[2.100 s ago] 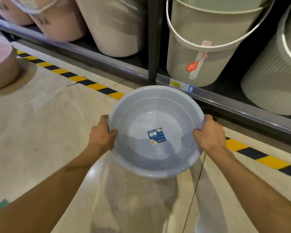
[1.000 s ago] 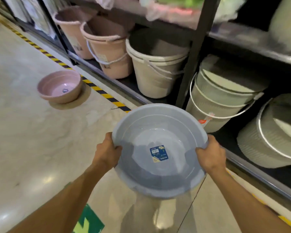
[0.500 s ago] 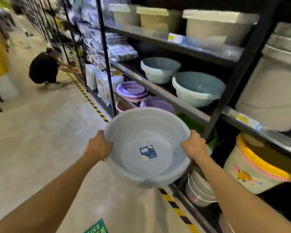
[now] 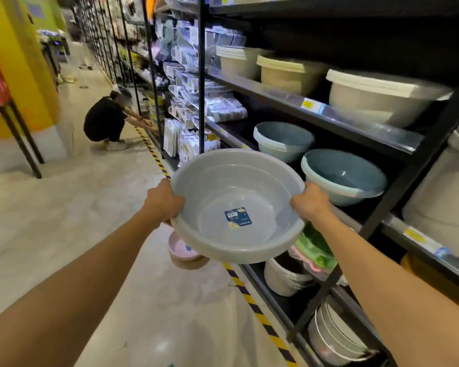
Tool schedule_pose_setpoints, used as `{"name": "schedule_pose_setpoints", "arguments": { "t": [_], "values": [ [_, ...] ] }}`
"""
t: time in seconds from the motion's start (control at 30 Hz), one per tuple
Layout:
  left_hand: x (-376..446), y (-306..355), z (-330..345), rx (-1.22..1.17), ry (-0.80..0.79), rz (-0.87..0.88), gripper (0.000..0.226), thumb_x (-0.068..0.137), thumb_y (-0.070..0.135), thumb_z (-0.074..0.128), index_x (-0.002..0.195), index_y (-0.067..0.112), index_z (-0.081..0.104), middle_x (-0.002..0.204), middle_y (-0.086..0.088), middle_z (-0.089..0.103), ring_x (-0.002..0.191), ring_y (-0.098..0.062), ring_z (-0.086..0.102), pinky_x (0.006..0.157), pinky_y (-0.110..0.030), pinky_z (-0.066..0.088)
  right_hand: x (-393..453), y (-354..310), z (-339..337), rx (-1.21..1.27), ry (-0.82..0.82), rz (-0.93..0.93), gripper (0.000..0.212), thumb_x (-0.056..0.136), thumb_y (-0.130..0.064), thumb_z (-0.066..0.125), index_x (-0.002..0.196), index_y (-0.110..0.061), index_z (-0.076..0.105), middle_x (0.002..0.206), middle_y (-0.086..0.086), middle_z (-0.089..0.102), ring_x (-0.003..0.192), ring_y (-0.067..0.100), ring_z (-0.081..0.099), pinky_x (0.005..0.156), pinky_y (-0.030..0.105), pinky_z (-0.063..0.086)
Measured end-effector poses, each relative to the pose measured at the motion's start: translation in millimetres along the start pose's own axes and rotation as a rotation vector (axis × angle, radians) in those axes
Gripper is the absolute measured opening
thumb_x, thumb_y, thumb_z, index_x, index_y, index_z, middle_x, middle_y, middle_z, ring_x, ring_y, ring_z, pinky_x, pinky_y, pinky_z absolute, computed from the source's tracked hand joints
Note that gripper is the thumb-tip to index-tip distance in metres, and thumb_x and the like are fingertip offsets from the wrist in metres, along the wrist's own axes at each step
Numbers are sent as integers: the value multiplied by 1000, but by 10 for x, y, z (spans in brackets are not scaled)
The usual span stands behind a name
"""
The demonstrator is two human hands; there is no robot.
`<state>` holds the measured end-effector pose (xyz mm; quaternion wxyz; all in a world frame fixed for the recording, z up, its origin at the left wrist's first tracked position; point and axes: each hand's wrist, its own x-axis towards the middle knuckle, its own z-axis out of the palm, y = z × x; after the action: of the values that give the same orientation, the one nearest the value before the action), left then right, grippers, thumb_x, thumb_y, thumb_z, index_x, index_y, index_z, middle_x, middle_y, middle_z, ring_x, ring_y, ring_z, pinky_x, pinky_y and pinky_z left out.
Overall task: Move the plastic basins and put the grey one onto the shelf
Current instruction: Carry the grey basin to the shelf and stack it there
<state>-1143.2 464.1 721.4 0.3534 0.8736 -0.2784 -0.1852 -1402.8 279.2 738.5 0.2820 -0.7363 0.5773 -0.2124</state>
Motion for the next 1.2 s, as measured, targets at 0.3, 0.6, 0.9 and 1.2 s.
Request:
{"name": "schedule_pose_setpoints", "arguments": {
  "t": [0.3, 0.6, 0.9, 1.2],
  "values": [
    [405, 86, -153, -9, -11, 51, 30, 84, 13, 60, 112, 11, 49, 90, -13, 55, 65, -28, 63, 35, -30, 51, 240, -231, 133, 13, 14, 18, 38, 87, -13, 57, 124, -6, 53, 118, 19, 62, 105, 36, 59, 86, 42, 52],
    [751, 91, -237, -7, 11, 22, 34, 87, 12, 59, 120, 8, 50, 91, -12, 56, 66, -29, 63, 42, -36, 55, 598, -492, 340, -12, -9, -15, 39, 86, -15, 60, 123, -7, 54, 116, 17, 62, 97, 33, 58, 73, 36, 47],
    [1416, -3, -266, 7, 72, -76, 33, 86, 15, 59, 118, 10, 51, 100, -17, 59, 72, -32, 67, 48, -40, 61, 1410, -803, 904, 45, -83, -55, 41, 83, -15, 62, 123, -8, 58, 120, 20, 61, 103, 37, 57, 88, 43, 51],
    [2376, 68, -209, 28, 139, -154, 35, 85, 21, 58, 117, 9, 51, 106, -16, 58, 69, -23, 59, 33, -26, 47, 2563, -1199, 1533, 48, -197, -130, 48, 79, -16, 59, 126, -13, 55, 119, 20, 63, 107, 41, 58, 93, 49, 50]
  ]
}}
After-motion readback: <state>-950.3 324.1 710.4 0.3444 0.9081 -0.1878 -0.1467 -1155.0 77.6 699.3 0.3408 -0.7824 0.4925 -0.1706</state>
